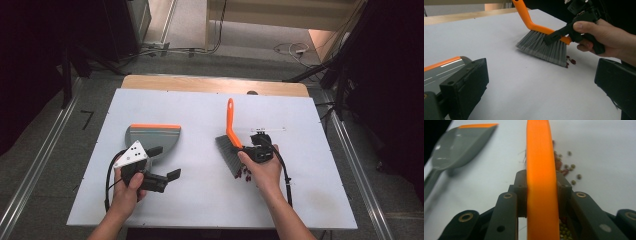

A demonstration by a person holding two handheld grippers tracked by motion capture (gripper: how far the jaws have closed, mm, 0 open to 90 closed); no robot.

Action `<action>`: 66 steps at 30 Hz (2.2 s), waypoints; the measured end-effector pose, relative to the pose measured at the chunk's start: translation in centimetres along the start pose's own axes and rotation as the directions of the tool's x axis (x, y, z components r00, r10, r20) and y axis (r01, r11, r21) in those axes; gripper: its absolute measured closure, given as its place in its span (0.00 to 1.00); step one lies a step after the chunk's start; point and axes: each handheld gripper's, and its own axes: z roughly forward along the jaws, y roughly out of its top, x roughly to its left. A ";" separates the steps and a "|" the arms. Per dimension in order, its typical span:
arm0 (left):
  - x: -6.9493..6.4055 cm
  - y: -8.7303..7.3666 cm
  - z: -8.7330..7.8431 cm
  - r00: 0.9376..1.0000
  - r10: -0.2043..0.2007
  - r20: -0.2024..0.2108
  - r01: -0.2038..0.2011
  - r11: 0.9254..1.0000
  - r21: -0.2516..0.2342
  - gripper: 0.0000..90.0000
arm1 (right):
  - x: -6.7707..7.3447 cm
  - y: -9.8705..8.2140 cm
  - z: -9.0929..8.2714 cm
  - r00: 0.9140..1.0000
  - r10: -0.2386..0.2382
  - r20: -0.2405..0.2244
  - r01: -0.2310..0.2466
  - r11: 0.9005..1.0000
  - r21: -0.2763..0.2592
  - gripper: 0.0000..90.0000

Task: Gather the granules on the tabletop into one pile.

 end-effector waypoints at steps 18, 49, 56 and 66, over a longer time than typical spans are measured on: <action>0.0 0.0 0.2 1.000 0.000 -0.006 0.000 1.000 0.001 0.00 | 0.3 -1.7 -6.7 0.804 -0.578 -0.137 0.590 0.804 0.072 0.76; -0.2 0.0 0.4 1.000 0.007 -0.006 -0.007 1.000 0.006 0.00 | -2.4 -0.5 -2.5 0.743 -0.636 -0.210 0.663 0.741 0.102 0.76; -0.2 0.0 0.4 1.000 0.013 -0.006 -0.013 1.000 0.011 0.00 | -2.7 0.7 -1.8 0.739 -0.642 -0.203 0.668 0.737 0.099 0.76; -0.2 0.0 0.5 1.000 0.014 -0.005 -0.014 1.000 0.012 0.00 | -3.2 1.7 -1.1 0.725 -0.659 -0.202 0.682 0.727 0.078 0.76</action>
